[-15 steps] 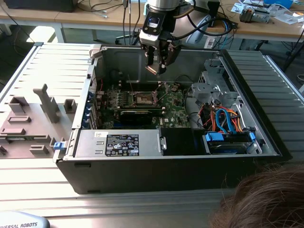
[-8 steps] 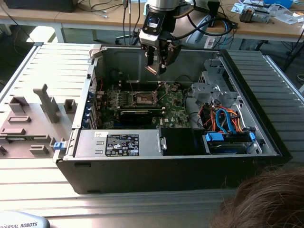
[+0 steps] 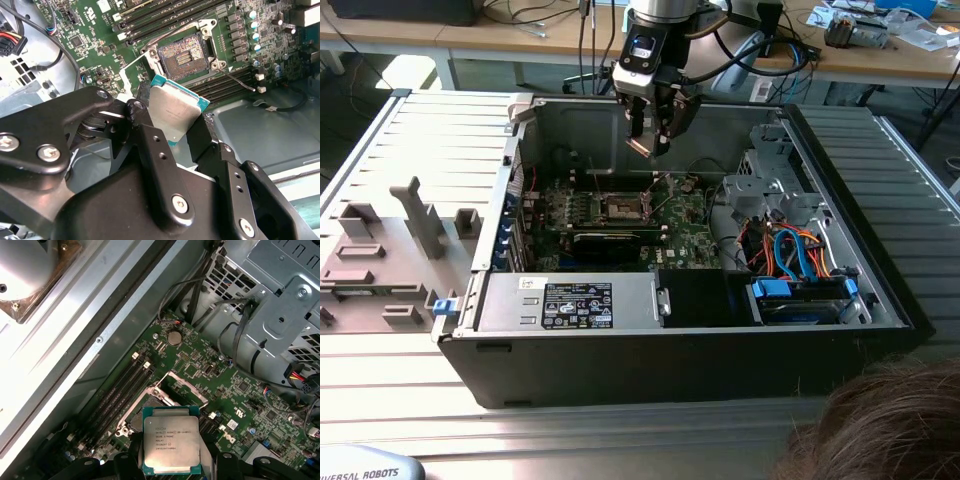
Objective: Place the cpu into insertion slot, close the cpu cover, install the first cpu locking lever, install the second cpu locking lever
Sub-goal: 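Place the cpu into insertion slot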
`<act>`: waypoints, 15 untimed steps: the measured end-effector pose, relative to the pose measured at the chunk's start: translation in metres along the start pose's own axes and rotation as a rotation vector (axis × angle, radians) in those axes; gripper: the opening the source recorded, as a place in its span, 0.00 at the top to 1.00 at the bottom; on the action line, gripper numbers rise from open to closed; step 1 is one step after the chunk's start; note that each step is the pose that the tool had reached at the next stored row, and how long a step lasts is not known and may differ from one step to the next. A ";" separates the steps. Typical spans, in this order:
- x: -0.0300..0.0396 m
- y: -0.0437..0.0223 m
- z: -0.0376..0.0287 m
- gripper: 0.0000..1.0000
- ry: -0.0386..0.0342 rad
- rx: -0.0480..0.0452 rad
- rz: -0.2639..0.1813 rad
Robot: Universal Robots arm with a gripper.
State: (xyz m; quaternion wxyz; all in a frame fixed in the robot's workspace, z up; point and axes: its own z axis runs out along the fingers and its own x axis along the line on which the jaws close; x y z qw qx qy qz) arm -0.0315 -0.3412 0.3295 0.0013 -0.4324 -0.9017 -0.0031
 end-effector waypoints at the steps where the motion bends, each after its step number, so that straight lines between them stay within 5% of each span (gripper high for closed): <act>1: 0.0000 0.0000 0.0000 0.46 0.0000 -0.0001 0.001; 15: 0.0000 0.0000 0.0001 0.46 -0.0001 0.0000 0.009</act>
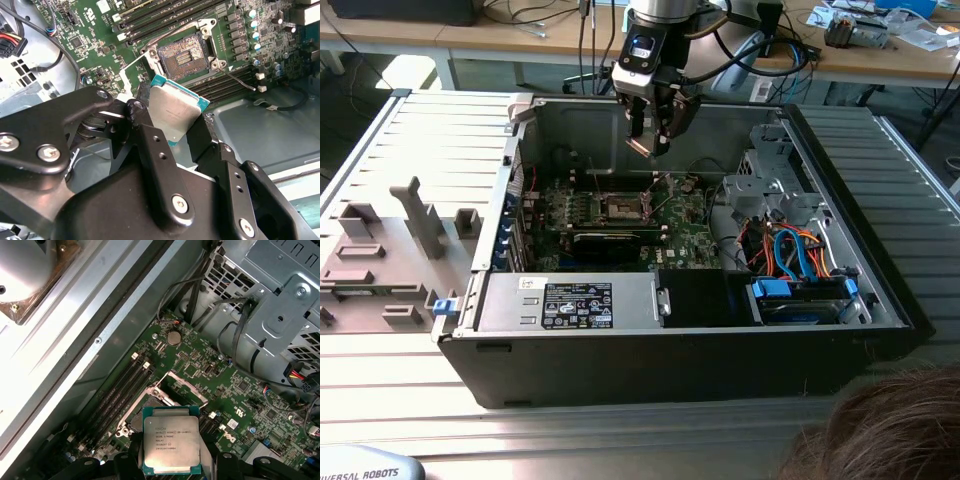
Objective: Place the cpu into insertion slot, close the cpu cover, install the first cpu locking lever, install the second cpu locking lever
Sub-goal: 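Place the cpu into insertion slot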
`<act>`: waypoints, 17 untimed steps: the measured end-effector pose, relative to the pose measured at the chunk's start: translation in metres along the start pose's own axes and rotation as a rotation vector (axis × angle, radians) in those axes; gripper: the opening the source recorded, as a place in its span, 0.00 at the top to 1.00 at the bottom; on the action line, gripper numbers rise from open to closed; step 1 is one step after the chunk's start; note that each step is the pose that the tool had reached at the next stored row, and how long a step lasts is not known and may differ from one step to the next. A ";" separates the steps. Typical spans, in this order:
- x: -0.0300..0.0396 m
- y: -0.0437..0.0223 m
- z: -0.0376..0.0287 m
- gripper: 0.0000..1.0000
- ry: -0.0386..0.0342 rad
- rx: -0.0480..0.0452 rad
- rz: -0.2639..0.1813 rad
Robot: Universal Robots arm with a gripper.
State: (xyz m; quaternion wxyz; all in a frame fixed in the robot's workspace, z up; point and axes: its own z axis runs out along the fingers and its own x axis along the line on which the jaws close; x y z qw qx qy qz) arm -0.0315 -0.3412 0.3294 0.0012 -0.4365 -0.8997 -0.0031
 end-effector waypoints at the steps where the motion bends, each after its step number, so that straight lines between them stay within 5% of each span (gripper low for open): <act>1: 0.0000 0.0000 0.0000 0.46 0.0000 0.0000 0.001; 17: 0.0000 0.0000 0.0001 0.46 -0.0001 0.0000 0.010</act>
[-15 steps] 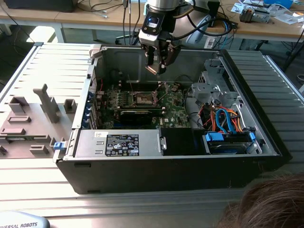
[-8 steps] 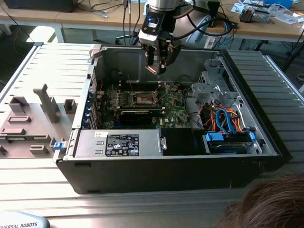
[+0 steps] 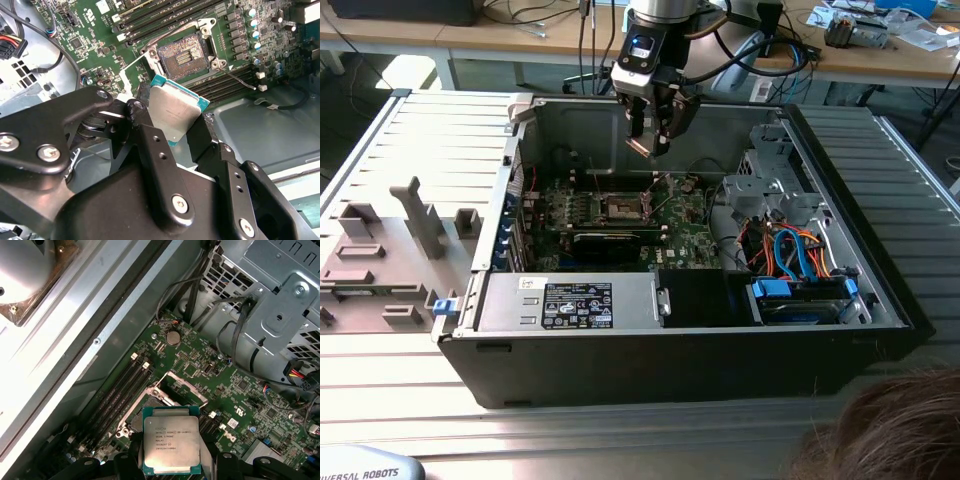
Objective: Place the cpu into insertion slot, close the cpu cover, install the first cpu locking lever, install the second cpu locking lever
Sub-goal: 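Place the cpu into insertion slot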
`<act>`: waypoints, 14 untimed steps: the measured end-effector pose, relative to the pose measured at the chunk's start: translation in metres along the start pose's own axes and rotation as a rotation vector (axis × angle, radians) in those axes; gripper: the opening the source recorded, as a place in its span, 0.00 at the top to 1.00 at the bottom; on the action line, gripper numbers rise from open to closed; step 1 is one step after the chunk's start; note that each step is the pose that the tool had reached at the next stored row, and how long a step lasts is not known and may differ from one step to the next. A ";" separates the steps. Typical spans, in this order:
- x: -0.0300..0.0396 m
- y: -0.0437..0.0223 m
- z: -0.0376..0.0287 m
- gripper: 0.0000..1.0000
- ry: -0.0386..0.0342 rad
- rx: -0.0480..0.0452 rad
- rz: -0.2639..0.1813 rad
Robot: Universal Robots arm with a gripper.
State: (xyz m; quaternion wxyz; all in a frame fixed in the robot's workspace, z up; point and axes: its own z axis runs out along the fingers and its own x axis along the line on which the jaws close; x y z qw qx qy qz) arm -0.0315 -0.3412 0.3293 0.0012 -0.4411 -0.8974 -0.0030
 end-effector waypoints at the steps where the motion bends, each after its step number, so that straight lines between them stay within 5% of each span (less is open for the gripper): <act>1: 0.0000 0.0000 0.0000 0.46 0.0000 0.0000 0.001; 14: 0.0000 0.0000 0.0001 0.46 -0.0002 0.0000 0.007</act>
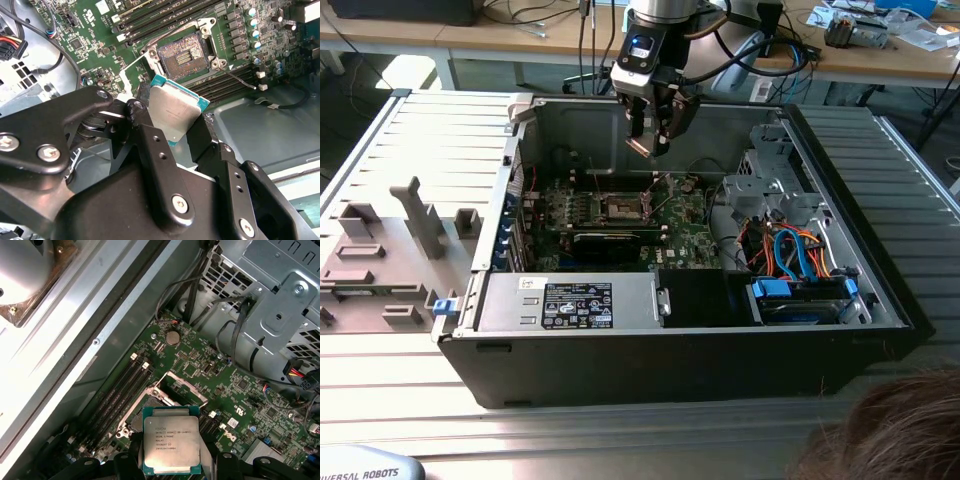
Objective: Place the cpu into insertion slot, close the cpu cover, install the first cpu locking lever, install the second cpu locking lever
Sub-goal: 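Place the cpu into insertion slot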
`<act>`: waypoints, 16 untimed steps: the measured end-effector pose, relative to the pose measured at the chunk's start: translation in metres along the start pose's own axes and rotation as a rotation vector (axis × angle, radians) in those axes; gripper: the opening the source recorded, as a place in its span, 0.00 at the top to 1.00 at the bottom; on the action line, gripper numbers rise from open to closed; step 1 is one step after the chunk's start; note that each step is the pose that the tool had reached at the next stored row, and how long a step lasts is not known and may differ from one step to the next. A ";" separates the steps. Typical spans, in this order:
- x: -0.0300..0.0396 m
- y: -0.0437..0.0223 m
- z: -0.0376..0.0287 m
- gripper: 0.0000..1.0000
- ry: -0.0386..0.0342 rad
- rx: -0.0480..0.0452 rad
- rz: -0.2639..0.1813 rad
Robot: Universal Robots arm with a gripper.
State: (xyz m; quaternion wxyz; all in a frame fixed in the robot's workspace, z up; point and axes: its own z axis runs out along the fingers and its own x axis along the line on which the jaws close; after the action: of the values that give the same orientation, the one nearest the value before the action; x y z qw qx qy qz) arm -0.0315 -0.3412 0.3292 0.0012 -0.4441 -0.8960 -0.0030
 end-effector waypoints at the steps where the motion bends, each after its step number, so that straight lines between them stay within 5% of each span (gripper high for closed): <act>1: 0.0000 0.0000 0.0000 0.46 0.0000 0.0000 0.001; 16: 0.0000 0.0000 0.0001 0.46 -0.0001 0.0001 0.008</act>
State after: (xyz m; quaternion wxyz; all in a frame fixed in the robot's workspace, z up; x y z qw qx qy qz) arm -0.0315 -0.3412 0.3291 0.0011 -0.4478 -0.8941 -0.0029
